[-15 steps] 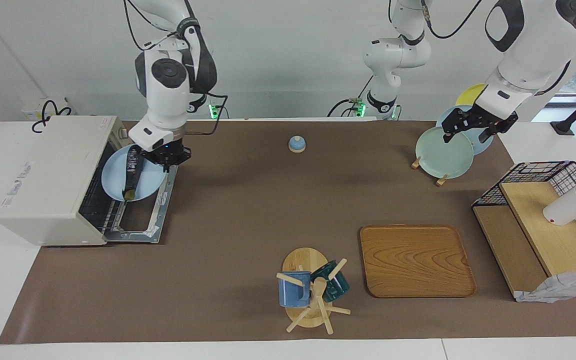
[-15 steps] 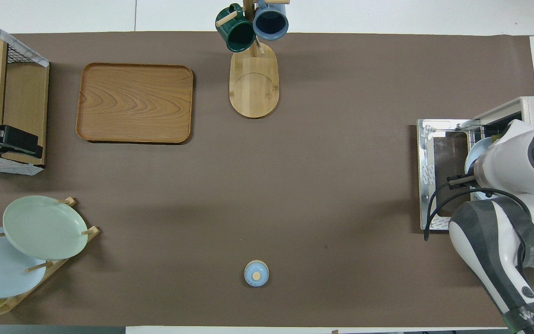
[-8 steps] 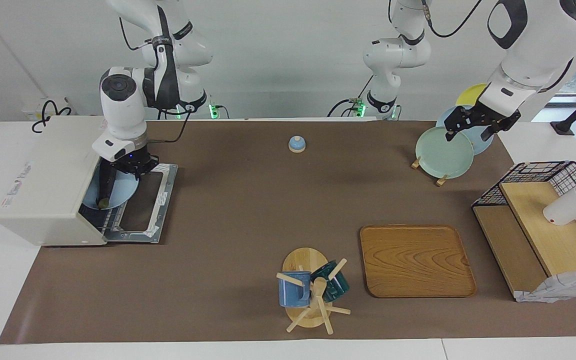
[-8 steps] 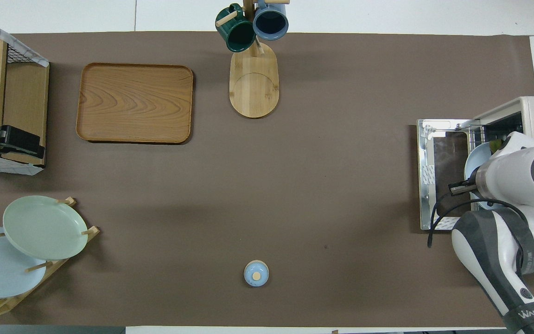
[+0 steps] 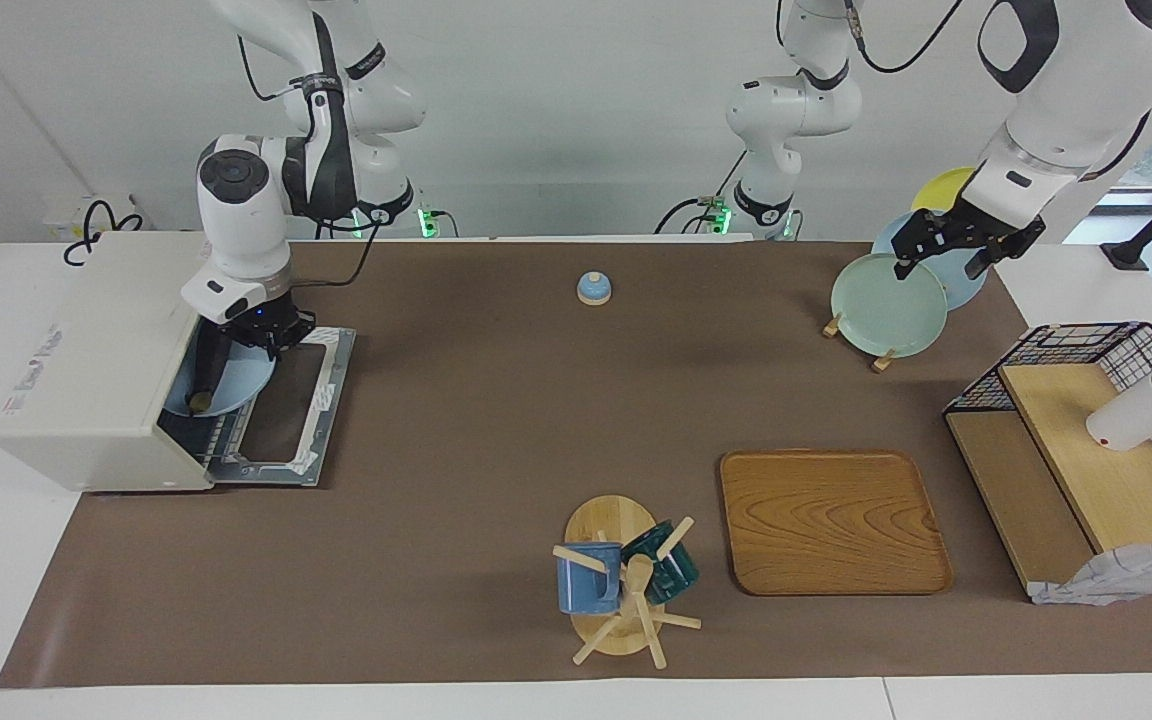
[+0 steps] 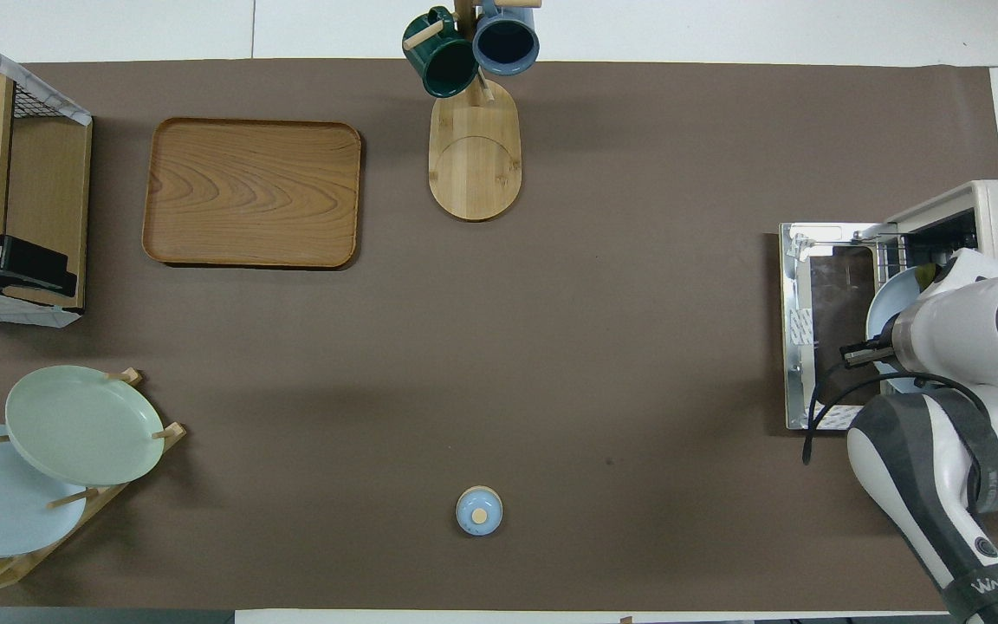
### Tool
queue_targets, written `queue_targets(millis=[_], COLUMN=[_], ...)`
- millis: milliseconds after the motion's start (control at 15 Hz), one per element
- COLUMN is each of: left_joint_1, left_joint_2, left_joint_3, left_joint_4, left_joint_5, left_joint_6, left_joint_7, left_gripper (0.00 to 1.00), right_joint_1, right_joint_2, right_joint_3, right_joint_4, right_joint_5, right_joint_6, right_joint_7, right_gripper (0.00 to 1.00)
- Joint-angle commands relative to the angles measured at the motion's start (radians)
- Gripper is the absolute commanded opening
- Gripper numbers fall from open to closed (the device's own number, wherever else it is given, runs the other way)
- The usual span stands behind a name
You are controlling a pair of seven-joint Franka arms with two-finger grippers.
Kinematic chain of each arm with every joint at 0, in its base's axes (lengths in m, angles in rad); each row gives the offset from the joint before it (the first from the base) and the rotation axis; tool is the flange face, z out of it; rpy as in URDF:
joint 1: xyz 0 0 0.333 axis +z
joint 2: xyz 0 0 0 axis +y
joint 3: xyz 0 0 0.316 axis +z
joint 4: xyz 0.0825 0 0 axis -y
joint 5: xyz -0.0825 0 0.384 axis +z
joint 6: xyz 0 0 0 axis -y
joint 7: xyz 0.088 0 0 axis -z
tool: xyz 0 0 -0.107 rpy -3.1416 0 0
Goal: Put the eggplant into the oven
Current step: 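Push the oven door closed with the right gripper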
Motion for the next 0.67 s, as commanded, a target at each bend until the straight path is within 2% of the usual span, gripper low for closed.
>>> queue_targets(millis=[0,267,400,600], left_joint_1=[0.015,0.016,0.019,0.019], left_joint_2=[-0.021,-0.025,-0.025,-0.025], left_joint_3=[-0.008,-0.008,-0.008,-0.008], left_joint_4=[-0.02,-0.021,-0.021,-0.021], left_joint_5=[-0.008,-0.008,-0.008,-0.008], left_joint_6=[-0.003,-0.009,-0.011,-0.011], left_joint_7=[0.001,-0.001,-0.001,-0.001], left_gripper=[1.0,1.0,1.0,1.0], right_joint_1=[-0.02,0.047,0.106,0.183], right_joint_2=[-0.006,0.003,0.008,0.051], right_joint_3=[0.013,0.016,0.016,0.016], right_joint_4=[0.014,0.124,0.126,0.115], right_joint_5=[0.029,0.124,0.188,0.197], right_joint_6=[-0.015,-0.132,-0.112,-0.054], right_joint_7=[-0.072,-0.071,-0.015,0.163], right_gripper=[0.16,0.15,0.05,0.0])
